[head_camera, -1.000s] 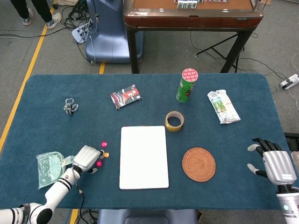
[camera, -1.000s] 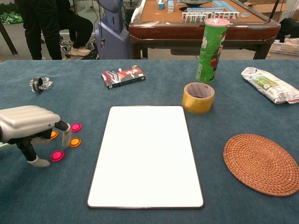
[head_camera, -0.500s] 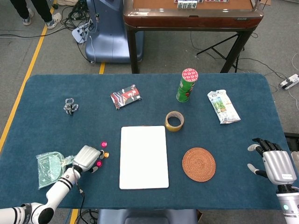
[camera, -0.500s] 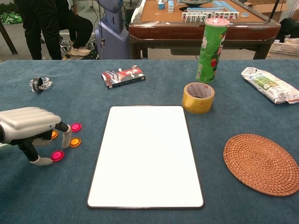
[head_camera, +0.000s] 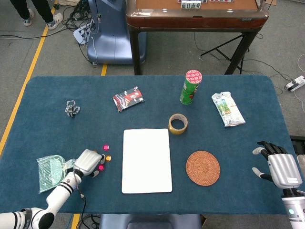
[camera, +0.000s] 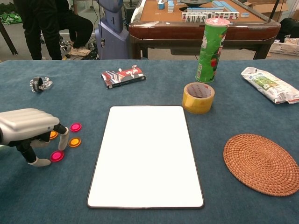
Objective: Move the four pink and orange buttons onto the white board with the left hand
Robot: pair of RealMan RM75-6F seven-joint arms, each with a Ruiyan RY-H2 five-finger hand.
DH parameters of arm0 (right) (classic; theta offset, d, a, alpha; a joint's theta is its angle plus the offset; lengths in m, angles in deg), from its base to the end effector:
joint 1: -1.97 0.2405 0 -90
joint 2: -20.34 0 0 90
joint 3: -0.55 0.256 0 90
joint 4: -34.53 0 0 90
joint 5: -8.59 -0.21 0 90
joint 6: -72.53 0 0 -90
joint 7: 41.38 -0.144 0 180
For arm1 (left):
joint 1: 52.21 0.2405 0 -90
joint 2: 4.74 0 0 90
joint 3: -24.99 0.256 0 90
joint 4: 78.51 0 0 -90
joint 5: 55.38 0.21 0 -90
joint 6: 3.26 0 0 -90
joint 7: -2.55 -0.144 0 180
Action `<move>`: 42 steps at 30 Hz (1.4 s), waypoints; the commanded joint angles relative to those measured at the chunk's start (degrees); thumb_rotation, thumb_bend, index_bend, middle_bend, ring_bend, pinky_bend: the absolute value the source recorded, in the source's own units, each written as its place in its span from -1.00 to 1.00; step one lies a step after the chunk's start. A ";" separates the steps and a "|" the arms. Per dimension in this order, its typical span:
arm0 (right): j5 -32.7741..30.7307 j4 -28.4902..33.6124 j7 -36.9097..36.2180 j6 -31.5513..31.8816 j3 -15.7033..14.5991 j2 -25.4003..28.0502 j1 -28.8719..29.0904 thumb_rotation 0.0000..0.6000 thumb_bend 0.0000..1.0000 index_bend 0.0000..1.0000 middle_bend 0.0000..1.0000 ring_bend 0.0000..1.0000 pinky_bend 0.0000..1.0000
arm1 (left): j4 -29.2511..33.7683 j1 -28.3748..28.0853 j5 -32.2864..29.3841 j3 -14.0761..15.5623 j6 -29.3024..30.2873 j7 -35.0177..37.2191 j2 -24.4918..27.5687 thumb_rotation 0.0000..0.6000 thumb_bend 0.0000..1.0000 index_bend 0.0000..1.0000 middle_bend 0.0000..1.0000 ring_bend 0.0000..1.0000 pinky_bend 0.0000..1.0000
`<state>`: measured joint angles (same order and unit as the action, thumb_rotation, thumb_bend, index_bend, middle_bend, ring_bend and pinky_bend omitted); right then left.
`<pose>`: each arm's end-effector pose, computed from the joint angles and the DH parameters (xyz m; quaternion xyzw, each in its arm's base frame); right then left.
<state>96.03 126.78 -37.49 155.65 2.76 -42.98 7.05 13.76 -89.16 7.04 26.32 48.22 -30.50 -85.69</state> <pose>-0.3113 -0.1798 0.1563 0.6267 -0.3681 0.3572 0.5867 -0.2162 0.2788 -0.0129 -0.8256 -0.3377 -0.2016 0.4046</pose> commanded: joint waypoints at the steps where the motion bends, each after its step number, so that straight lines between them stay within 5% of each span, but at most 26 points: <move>1: -0.03 0.01 -0.03 -0.01 0.01 0.00 0.00 1.00 -0.98 -0.19 -0.48 -0.51 -0.36 | -0.01 -0.07 -0.14 0.03 0.07 0.06 -0.04 1.00 -0.45 0.12 1.00 1.00 1.00; 28: -0.11 0.16 -0.44 0.26 0.08 0.29 -0.12 1.00 -0.98 -0.19 -0.48 -0.51 -0.36 | -0.35 -1.12 -1.67 0.42 0.90 -0.88 -1.26 1.00 -0.28 0.24 1.00 1.00 1.00; 42: 0.14 0.22 -1.02 0.65 0.06 0.55 -0.28 1.00 -0.98 -0.19 -0.48 -0.51 -0.36 | 8.06 -3.65 -0.80 -1.56 2.92 -4.74 0.28 1.00 -0.28 0.25 1.00 1.00 1.00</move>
<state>96.17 127.00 -38.52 156.30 2.82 -42.43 6.77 20.82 -92.13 6.32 25.34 50.98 -34.49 -85.45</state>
